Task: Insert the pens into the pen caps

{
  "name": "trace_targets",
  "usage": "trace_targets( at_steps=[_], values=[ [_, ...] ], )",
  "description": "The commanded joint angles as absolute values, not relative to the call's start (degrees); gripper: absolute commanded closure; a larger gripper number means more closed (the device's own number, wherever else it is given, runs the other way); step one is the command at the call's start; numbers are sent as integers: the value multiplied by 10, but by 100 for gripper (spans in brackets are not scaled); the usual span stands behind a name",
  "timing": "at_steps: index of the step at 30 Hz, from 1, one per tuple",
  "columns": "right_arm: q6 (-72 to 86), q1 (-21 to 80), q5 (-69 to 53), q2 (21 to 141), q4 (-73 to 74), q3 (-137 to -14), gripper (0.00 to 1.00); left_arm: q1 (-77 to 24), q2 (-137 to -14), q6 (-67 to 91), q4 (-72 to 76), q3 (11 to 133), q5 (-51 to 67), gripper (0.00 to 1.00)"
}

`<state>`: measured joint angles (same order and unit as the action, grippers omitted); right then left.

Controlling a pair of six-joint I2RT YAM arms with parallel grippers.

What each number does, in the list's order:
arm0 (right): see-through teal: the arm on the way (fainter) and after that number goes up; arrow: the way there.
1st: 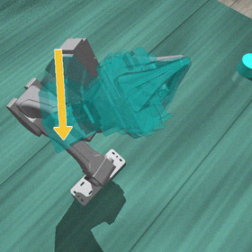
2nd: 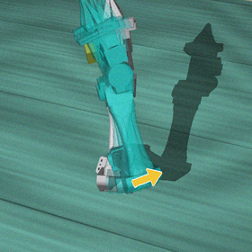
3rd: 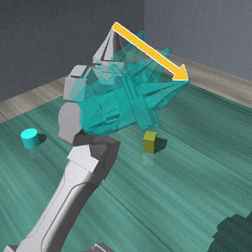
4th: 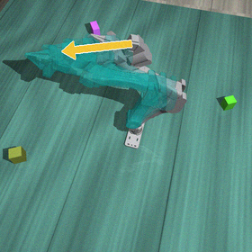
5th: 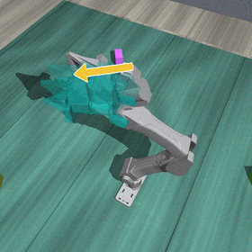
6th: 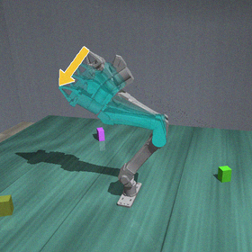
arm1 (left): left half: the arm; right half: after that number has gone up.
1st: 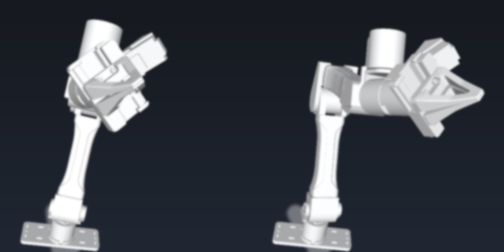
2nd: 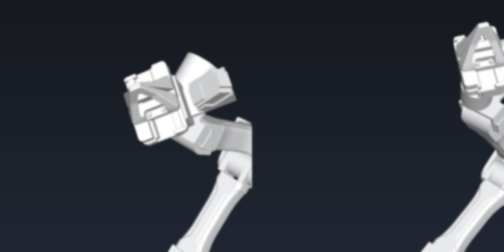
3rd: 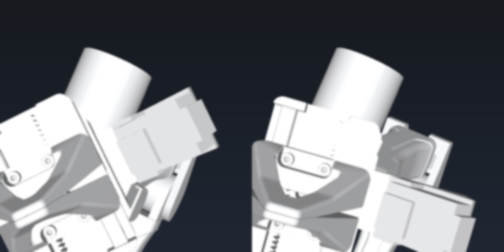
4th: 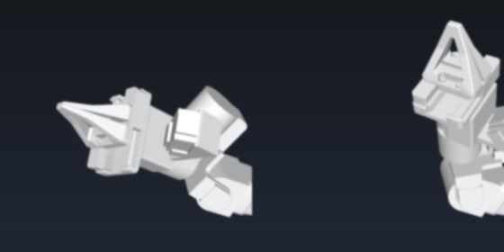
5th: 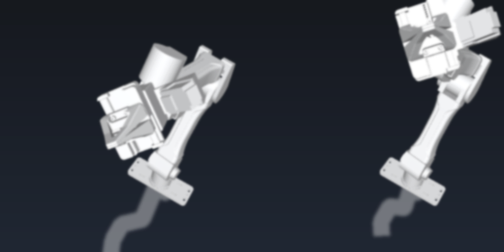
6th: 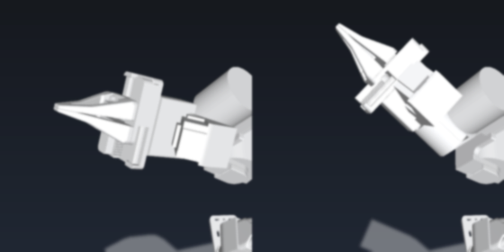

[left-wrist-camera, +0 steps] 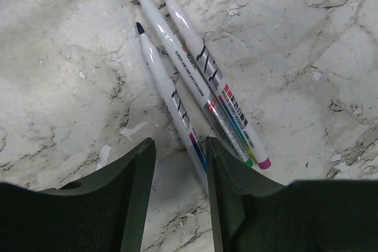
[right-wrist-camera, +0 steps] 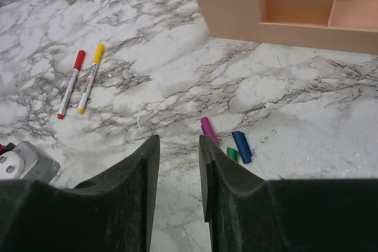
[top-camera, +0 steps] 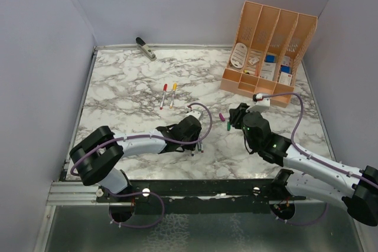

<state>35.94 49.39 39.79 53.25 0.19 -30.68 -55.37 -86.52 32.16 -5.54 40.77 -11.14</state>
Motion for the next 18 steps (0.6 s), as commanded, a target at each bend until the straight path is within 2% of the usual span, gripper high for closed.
trace_targets(
  at_steps=[1,7,14,18],
  values=[
    [366,492,402,530,0,-301,68,-561,-876,319,-58,420,-123,57],
    [367,492,404,522,3,-298,68,-562,-880,320,-72,417,-125,61],
    [373,492,417,519,14,-296,68,-568,-883,312,-102,417,-129,78],
    [386,492,427,515,23,-293,67,-570,-892,307,-127,425,-139,79]
  ],
)
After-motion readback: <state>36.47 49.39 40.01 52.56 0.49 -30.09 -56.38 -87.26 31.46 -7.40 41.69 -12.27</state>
